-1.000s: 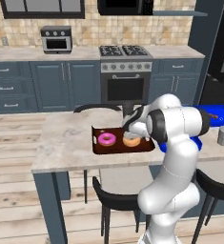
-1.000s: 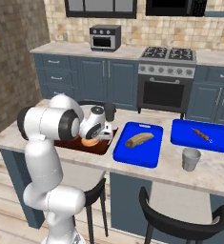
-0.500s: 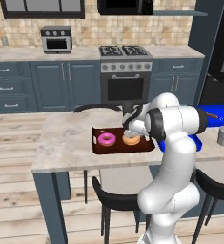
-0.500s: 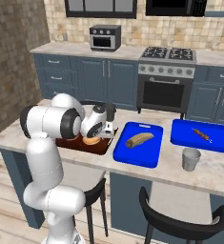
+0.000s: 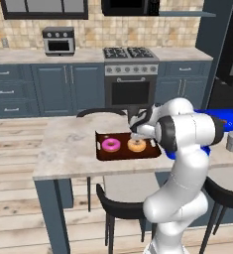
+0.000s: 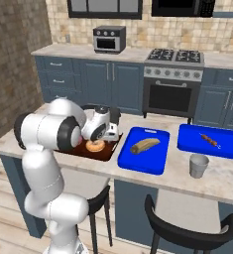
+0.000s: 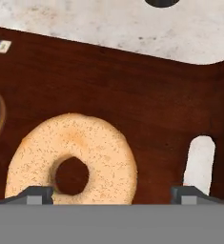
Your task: Take the donuts from the fridge and place them on the empty tray on the dining counter.
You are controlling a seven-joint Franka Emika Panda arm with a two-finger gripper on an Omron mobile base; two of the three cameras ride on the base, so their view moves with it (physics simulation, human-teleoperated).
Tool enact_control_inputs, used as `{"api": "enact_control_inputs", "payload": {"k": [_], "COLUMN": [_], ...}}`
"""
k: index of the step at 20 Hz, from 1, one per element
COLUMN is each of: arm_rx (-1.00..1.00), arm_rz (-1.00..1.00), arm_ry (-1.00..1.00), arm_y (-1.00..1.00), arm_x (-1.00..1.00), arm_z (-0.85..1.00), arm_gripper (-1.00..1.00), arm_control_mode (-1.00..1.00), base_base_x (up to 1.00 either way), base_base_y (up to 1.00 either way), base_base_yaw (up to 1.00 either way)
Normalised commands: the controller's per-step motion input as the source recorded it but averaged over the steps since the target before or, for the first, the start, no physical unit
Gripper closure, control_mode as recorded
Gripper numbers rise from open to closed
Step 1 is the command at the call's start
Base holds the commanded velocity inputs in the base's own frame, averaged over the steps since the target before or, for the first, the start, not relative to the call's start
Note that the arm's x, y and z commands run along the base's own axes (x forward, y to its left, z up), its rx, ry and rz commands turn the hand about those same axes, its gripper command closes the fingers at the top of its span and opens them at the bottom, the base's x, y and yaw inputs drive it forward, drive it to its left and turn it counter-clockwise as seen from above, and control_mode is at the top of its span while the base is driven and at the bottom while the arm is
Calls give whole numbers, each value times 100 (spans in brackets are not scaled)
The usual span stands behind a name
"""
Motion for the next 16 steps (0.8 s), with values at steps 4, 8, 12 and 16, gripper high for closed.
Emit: {"api": "enact_control_inputs", "payload": {"k": [4,8,12,16], "arm_rx": [-2,-1,-4,-6], "arm_rz": [0,0,0,0], "arm_ry": [-9,-1,0,5], "arm_y": [0,2,5,14], "arm_x": [-47,-87,-100,-100], "arm_z": [94,100,95,67], "arm_gripper": [-100,-100,-100,-100], "arm_control_mode": [-100,-100,-100,-100], "base_base_x": [0,0,0,0], "base_base_y": [0,0,0,0], "base_base_yaw": [0,0,0,0]}}
